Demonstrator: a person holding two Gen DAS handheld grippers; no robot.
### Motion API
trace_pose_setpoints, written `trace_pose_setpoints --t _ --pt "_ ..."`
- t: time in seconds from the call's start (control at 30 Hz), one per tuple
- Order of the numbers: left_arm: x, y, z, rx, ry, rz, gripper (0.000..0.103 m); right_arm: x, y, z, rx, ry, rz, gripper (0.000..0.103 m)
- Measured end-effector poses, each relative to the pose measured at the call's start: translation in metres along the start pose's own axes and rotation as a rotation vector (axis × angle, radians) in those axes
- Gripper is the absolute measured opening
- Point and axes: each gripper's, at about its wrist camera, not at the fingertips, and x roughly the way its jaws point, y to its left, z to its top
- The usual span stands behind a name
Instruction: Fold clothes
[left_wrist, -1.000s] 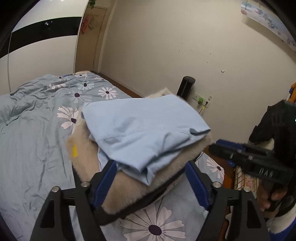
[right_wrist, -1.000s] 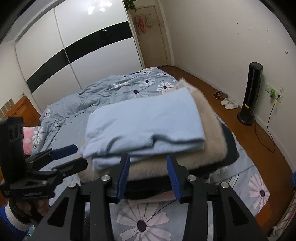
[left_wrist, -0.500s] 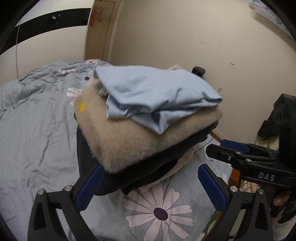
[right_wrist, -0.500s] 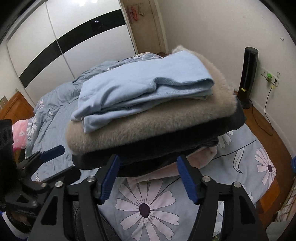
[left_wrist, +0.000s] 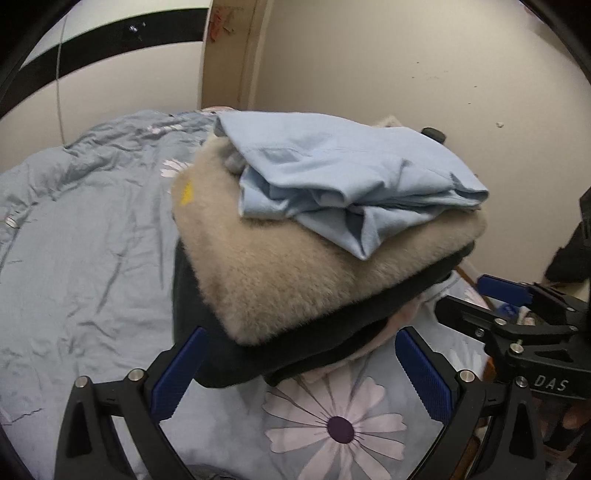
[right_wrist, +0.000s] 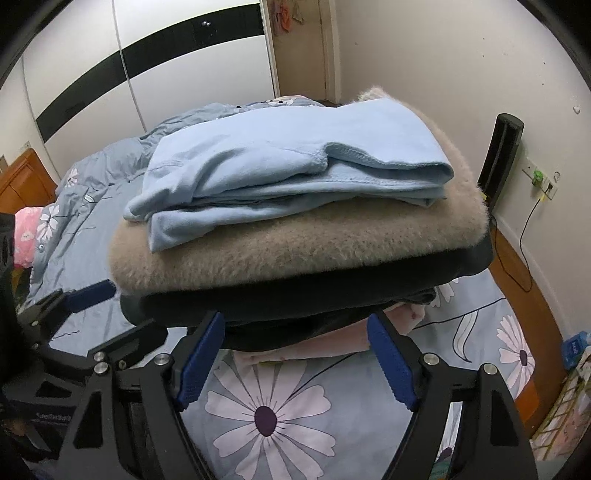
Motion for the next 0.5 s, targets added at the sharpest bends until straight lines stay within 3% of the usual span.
trace_pose_setpoints --t 0.2,0.5 --pt "0.001 -0.004 0.006 0.012 0.000 0.038 0.103 0.003 -0.010 0.004 0.003 0.018 -0.044 0.096" --pt "0.004 -0.006 0.018 0.030 -0.001 0.095 0.103 0.005 -0.018 0.018 -0.030 0.032 -0.061 0.103"
